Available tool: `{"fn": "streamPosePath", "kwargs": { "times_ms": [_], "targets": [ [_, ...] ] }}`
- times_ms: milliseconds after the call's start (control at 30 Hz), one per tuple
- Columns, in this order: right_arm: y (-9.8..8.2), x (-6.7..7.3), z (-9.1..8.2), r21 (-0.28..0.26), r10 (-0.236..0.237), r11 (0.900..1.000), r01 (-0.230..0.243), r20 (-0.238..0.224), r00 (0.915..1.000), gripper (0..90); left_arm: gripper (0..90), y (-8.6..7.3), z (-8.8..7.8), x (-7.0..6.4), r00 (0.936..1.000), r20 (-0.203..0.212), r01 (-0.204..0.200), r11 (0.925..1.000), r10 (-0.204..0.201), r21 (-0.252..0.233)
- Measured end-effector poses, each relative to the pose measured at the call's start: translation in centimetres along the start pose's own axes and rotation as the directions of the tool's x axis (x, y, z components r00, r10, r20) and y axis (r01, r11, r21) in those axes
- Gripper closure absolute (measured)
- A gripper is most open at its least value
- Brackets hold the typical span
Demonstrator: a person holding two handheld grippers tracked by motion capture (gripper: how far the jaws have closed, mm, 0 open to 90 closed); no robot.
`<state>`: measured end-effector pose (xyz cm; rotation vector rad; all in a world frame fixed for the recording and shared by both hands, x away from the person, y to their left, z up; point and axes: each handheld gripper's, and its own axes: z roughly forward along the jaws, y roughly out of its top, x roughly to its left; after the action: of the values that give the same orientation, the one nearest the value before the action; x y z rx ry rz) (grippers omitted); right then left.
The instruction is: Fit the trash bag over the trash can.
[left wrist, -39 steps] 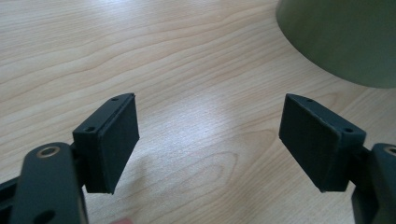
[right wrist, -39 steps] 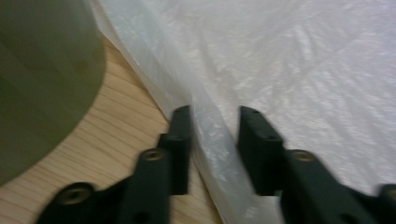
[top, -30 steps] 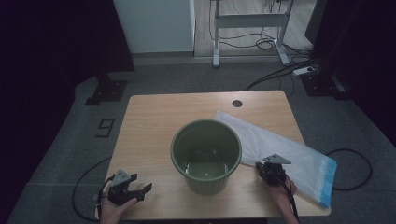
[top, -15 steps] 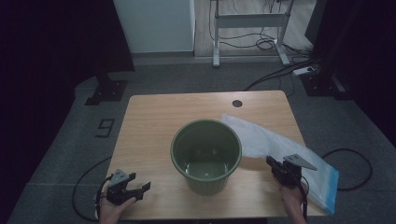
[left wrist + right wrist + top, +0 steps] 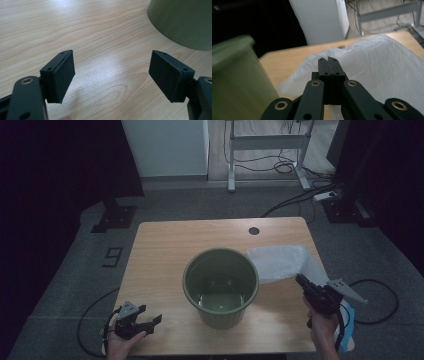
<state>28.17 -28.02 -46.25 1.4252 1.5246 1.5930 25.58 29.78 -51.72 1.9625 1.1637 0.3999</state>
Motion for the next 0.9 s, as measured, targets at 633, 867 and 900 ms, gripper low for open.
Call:
{"fn": "streamPosePath", "kwargs": {
  "times_ms": [633, 867, 900],
  "targets": [
    [7.7, 4.7, -2.2, -0.161, -0.069, 0.986, 0.053, -0.094, 0.9932, 89.1, 20.7, 0.0, -0.1, 0.0, 1.0, 0.003, 0.009, 0.9999, -0.009, -0.01],
    [11.6, 6.6, -3.3, -0.237, -0.1, 0.969, 0.07, -0.117, 0.988, 89.1, 20.9, 0.0, -0.1, -0.1, 1.0, 0.005, 0.007, 0.9999, -0.007, -0.008],
    [11.6, 6.6, -3.3, -0.237, -0.1, 0.969, 0.07, -0.117, 0.988, 89.1, 20.9, 0.0, 0.0, -0.1, 1.0, 0.005, 0.007, 0.9999, -0.007, -0.008]
  ]
}}
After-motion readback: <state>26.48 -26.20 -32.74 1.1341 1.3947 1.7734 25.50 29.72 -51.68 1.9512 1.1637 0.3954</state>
